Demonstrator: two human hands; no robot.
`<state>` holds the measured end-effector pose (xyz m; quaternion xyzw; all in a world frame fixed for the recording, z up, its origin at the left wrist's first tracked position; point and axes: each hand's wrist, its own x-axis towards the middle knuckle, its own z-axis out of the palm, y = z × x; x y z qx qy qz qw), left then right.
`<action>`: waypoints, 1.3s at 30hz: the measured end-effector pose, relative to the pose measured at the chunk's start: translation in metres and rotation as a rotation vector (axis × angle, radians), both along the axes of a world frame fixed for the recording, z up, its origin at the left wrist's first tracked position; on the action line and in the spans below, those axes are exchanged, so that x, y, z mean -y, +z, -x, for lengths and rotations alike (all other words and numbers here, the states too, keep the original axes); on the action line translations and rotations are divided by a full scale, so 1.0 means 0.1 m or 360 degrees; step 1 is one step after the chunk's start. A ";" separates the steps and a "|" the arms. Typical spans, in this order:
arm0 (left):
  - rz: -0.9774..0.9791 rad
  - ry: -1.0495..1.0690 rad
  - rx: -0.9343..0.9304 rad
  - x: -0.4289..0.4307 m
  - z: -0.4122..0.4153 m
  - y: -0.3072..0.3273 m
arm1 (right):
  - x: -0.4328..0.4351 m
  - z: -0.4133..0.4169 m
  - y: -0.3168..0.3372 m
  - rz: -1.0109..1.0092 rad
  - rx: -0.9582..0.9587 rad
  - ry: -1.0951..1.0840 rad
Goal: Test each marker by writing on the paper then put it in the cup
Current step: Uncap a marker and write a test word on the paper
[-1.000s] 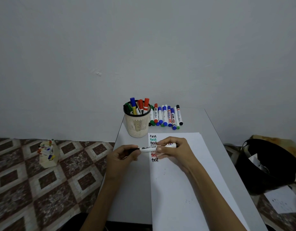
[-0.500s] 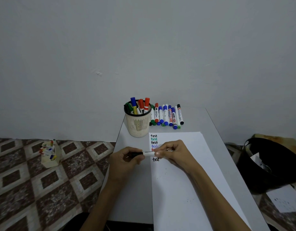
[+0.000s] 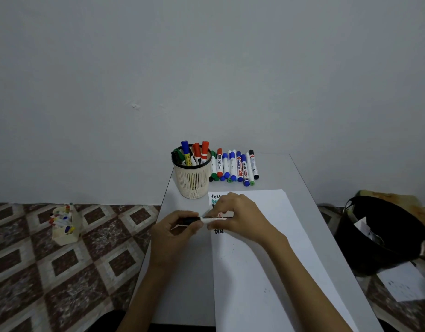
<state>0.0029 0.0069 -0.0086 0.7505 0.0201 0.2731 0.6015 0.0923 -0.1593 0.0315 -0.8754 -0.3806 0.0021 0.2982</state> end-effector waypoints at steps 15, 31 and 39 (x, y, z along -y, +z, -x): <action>-0.1283 0.0123 -0.0411 0.03 -0.20 -0.31 | -0.42 -0.42 0.85 -0.1555 0.0223 -0.0439; -0.1252 0.0144 -0.0402 0.03 -0.20 -0.30 | -0.73 -0.65 0.46 -0.0620 0.0192 -0.0805; -0.1230 0.0162 -0.0405 0.03 -0.21 -0.31 | -0.13 -1.03 0.10 -0.0620 -0.0092 -0.1279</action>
